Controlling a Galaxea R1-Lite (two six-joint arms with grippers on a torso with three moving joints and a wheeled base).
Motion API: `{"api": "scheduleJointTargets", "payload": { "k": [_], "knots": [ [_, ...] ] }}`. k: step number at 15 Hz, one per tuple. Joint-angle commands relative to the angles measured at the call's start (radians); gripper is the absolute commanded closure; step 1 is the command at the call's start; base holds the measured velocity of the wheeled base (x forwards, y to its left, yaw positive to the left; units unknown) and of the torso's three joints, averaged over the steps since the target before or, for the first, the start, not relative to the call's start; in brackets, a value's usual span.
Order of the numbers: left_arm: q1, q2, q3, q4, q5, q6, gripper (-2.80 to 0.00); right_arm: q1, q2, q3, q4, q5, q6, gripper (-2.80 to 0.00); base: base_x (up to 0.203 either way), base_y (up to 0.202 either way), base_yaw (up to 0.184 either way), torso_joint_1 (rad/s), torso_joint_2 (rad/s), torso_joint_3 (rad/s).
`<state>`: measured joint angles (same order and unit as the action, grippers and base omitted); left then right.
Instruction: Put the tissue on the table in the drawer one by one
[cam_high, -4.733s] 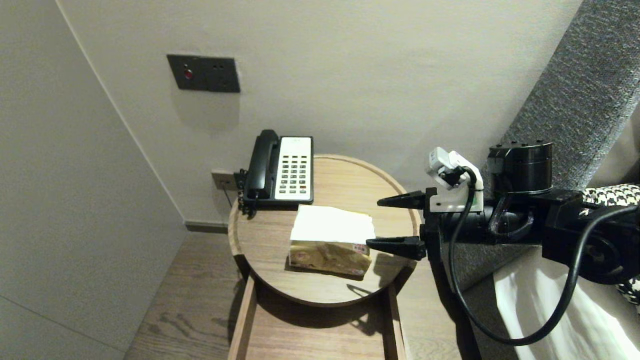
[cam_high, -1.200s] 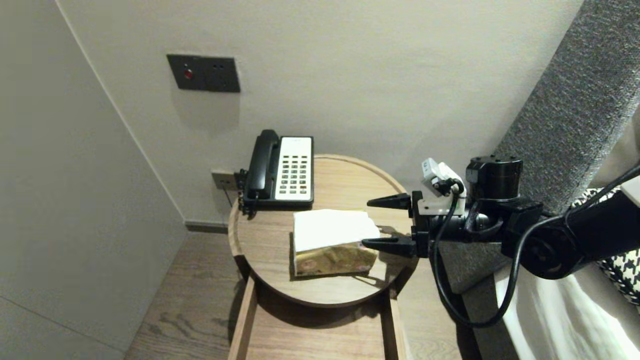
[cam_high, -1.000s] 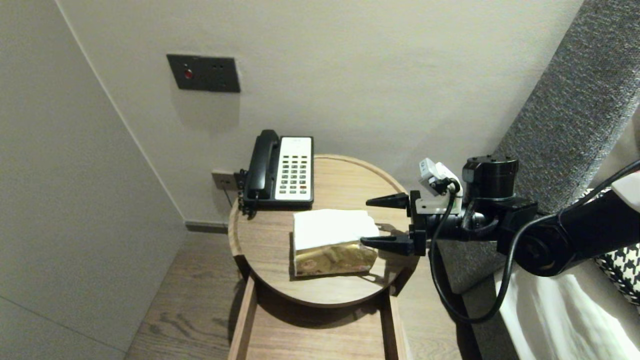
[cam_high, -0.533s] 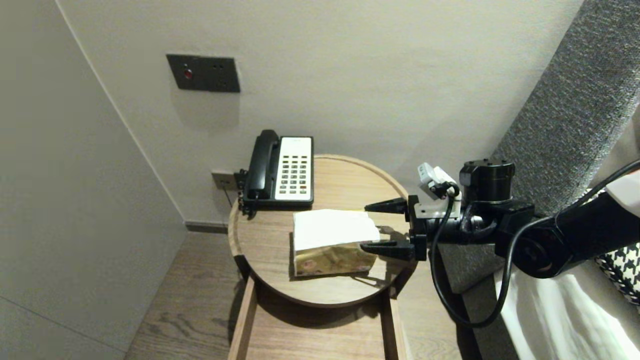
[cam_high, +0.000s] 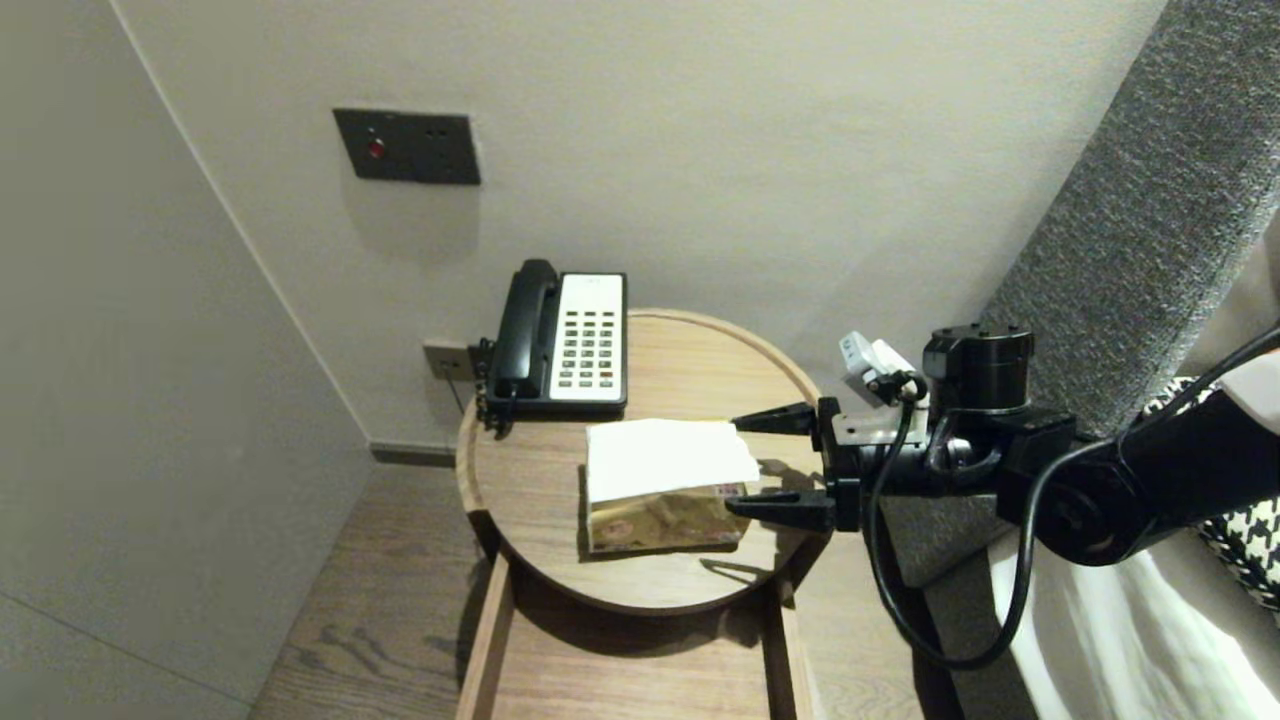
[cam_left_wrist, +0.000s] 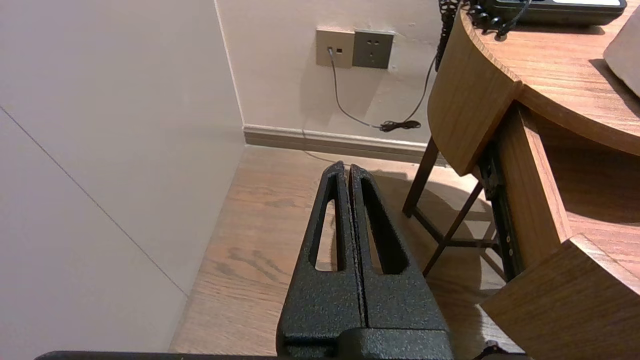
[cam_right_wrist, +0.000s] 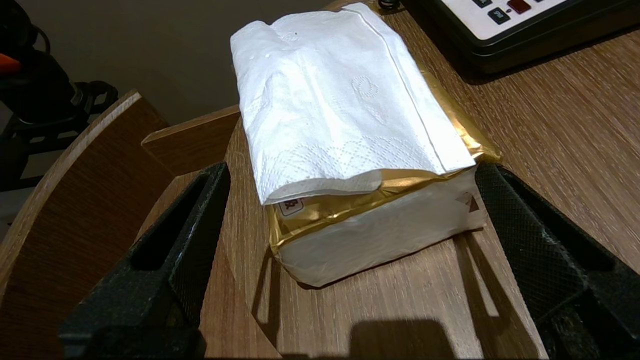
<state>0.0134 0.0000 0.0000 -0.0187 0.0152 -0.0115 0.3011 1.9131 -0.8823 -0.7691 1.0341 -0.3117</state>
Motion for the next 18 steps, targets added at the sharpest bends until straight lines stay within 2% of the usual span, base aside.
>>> {"api": "scheduleJointTargets", "payload": {
  "k": [1, 7, 10, 18],
  "knots": [
    [0.000, -0.005, 0.000, -0.001, 0.000, -0.001, 0.00, 0.003, 0.007, 0.000, -0.006, 0.006, -0.003, -2.80, 0.000, 0.000, 0.000, 0.000, 0.00, 0.000],
    [0.000, -0.005, 0.000, 0.000, 0.000, -0.001, 0.00, 0.001, 0.003, 0.006, -0.005, 0.007, -0.003, -2.80, 0.000, 0.000, 0.000, 0.000, 0.00, 0.000],
    [0.000, -0.005, 0.000, 0.000, 0.000, -0.001, 0.00, 0.008, -0.070, 0.074, 0.004, 0.009, -0.003, -2.80, 0.000, 0.000, 0.000, 0.000, 0.00, 0.000],
    [0.000, -0.003, 0.000, 0.000, 0.000, -0.001, 0.00, 0.029, -0.112, 0.105, 0.031, 0.007, 0.003, -2.80, 0.000, 0.000, 0.000, 0.000, 0.00, 0.000]
  ]
}}
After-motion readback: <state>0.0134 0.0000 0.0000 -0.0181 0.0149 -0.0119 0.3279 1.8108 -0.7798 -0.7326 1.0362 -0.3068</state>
